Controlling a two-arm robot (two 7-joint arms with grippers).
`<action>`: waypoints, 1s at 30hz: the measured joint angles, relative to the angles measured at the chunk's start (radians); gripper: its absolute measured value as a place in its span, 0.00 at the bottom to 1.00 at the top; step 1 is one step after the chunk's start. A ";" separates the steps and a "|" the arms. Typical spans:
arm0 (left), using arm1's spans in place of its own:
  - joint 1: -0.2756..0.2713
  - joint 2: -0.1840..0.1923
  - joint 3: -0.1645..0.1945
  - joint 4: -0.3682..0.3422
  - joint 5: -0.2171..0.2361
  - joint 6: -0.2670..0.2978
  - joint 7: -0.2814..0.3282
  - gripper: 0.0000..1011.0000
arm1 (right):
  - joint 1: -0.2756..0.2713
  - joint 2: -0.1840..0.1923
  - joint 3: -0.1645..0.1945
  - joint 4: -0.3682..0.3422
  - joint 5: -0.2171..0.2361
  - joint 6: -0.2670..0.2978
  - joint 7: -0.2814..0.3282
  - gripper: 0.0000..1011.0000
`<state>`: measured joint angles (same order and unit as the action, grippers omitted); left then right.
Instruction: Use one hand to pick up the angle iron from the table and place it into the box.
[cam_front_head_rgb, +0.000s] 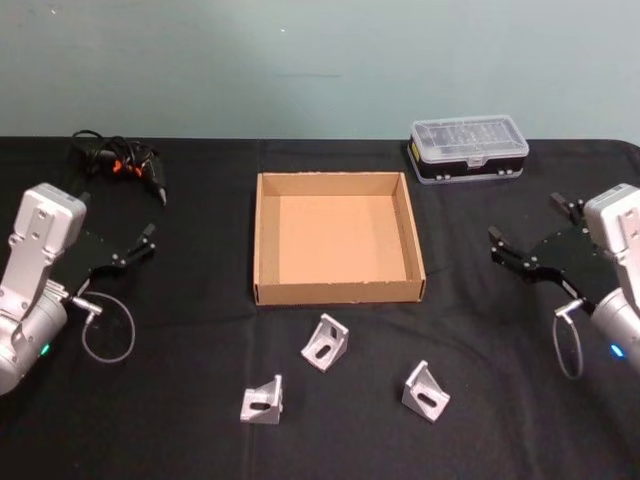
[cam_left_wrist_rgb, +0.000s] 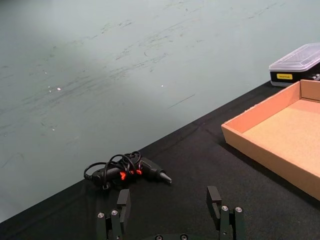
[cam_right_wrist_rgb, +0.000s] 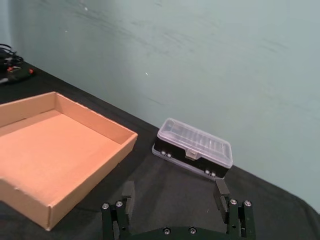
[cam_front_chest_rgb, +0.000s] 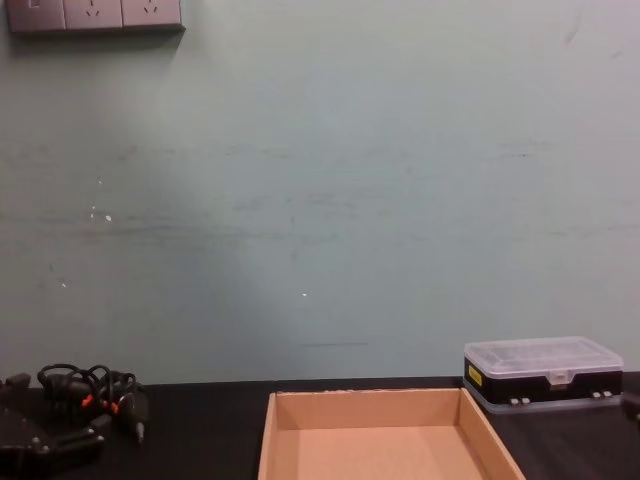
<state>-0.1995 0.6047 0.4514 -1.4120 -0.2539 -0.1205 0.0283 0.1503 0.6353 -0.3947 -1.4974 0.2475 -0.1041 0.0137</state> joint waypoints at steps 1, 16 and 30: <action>0.000 0.000 0.000 0.000 0.000 0.000 0.000 0.99 | -0.012 0.014 0.009 -0.024 -0.001 0.004 0.006 0.99; 0.000 0.000 0.000 0.000 0.000 0.000 0.000 0.99 | -0.147 0.167 0.109 -0.273 0.075 0.131 0.137 0.99; 0.000 0.000 0.000 0.000 0.000 0.000 0.000 0.99 | -0.247 0.250 0.191 -0.394 0.303 0.270 0.388 0.99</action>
<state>-0.1995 0.6047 0.4514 -1.4120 -0.2539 -0.1205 0.0283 -0.0972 0.8850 -0.2033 -1.8913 0.5500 0.1663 0.4013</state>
